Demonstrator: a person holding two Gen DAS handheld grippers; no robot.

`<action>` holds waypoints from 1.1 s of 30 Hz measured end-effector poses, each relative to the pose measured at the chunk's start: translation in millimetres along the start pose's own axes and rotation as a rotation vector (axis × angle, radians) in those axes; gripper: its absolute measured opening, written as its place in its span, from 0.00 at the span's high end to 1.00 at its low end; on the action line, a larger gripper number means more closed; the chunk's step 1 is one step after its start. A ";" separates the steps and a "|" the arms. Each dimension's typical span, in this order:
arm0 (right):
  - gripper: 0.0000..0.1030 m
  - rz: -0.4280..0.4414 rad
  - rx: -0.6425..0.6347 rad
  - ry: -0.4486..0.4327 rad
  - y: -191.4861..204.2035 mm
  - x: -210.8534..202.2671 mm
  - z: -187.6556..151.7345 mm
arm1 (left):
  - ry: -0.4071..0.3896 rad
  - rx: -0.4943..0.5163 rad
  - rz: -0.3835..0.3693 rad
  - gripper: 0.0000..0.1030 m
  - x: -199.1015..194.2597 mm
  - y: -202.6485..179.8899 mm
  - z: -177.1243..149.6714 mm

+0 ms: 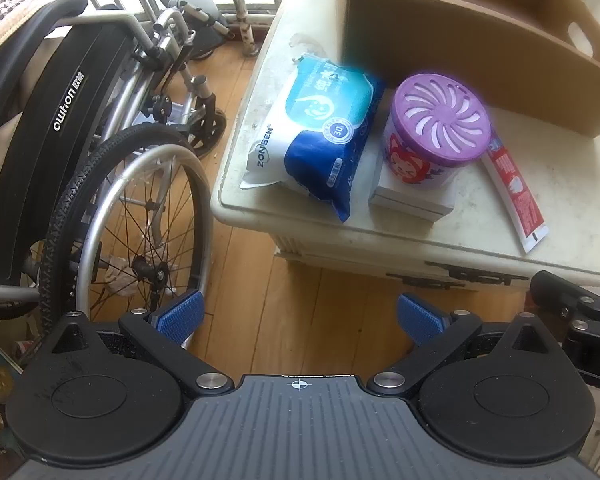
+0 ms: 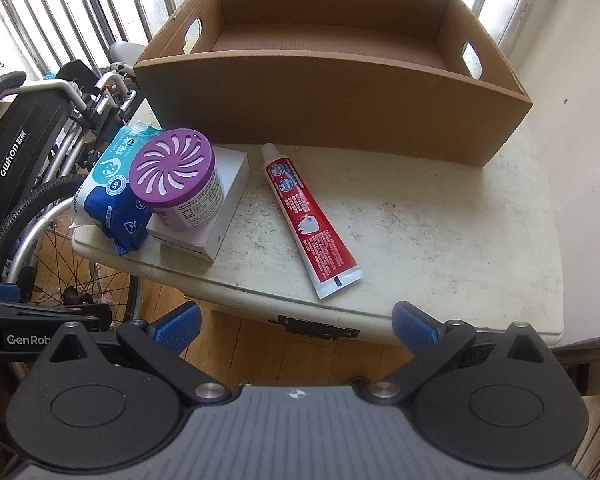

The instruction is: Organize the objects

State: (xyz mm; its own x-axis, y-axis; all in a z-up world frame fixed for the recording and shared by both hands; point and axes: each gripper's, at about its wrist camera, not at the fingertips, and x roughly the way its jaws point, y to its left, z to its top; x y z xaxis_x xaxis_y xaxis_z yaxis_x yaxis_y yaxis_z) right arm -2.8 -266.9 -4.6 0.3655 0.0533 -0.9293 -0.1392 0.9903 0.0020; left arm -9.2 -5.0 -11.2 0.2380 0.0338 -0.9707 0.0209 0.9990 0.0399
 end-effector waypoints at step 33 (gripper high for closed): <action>0.00 -0.001 -0.001 0.001 -3.1 -1.1 -1.8 | 0.000 0.022 0.017 0.00 -1.1 -6.1 6.0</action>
State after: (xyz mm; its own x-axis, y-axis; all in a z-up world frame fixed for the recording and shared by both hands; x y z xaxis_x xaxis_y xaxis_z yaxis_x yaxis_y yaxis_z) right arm -4.4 -270.2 -4.3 0.3650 0.0520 -0.9296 -0.1394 0.9902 0.0007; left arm -3.8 -11.3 -8.9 0.2382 0.0503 -0.9699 0.0382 0.9974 0.0611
